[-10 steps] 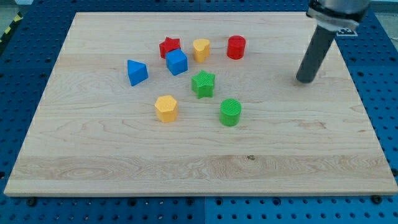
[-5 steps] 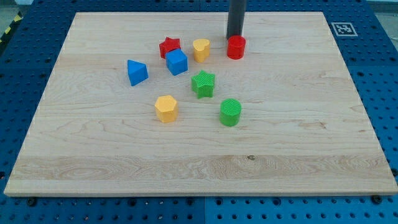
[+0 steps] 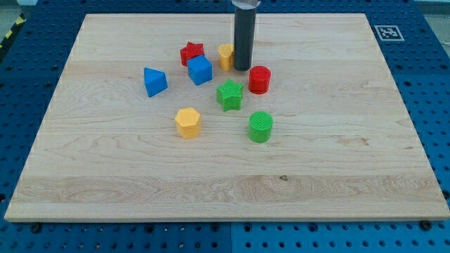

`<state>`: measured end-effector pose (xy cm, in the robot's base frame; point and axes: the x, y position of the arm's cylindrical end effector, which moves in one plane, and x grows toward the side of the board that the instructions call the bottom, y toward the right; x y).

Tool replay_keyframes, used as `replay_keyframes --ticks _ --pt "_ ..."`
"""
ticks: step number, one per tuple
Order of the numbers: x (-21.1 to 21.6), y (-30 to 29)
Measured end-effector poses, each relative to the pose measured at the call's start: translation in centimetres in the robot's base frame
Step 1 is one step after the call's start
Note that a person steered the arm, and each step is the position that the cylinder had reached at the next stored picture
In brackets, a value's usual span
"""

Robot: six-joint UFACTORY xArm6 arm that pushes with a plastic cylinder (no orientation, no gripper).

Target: Place the red circle to the top right of the green circle

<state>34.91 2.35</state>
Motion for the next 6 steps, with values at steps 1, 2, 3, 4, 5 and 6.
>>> replay_keyframes --ticks 1,2,3,4,5,6 --pt "0.4 0.7" --pt "0.8 1.7" --pt "2.5 1.4" --pt "4.6 0.5" --pt "6.6 0.1" --pt "6.8 0.1"
